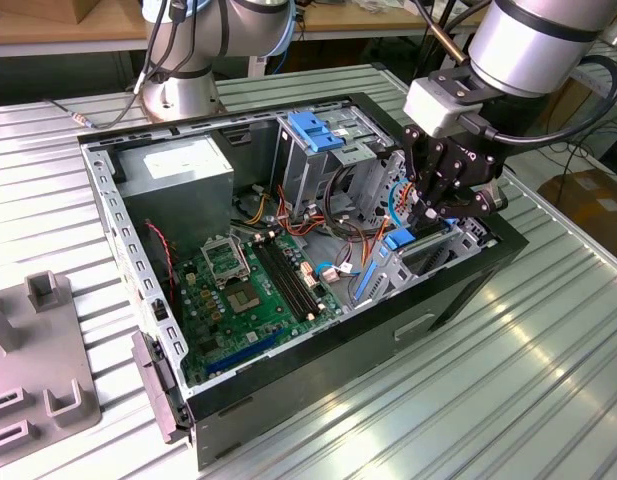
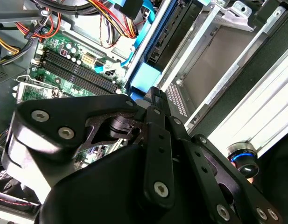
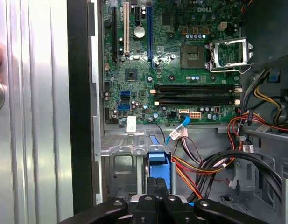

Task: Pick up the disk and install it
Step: 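Insert the disk into the insertion slot, then insert the first disk wire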

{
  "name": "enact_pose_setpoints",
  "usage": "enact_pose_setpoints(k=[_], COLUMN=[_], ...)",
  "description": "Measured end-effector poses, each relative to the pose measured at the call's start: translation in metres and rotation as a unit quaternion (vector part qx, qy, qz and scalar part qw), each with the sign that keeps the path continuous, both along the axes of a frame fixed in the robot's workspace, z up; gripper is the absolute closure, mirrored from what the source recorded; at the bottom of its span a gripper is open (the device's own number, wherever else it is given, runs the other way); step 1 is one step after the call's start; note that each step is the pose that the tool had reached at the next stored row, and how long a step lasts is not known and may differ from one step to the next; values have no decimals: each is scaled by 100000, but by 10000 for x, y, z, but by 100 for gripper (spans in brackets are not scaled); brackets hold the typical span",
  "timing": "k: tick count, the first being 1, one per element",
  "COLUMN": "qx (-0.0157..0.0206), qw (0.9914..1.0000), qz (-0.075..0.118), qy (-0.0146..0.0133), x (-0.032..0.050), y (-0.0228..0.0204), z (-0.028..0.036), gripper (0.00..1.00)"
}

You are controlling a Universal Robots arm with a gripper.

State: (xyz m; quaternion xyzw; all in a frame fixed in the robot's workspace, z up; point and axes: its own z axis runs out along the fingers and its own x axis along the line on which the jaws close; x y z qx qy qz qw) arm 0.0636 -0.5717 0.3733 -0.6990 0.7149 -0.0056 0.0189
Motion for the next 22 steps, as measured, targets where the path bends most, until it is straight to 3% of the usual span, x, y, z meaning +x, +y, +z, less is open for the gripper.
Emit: enact_pose_setpoints(k=[6, 10, 17, 19, 22], qx=[-3, -3, -5, -5, -5], qw=[100000, 100000, 100000, 100000, 100000], qz=[-1, 0, -2, -8, 3], qy=[3, 3, 3, -2, 3], x=[4, 58, 230, 345, 452], y=[-2, -2, -2, -1, 0], z=[0, 0, 0, 0, 0], gripper=[90, 90, 90, 90, 90])
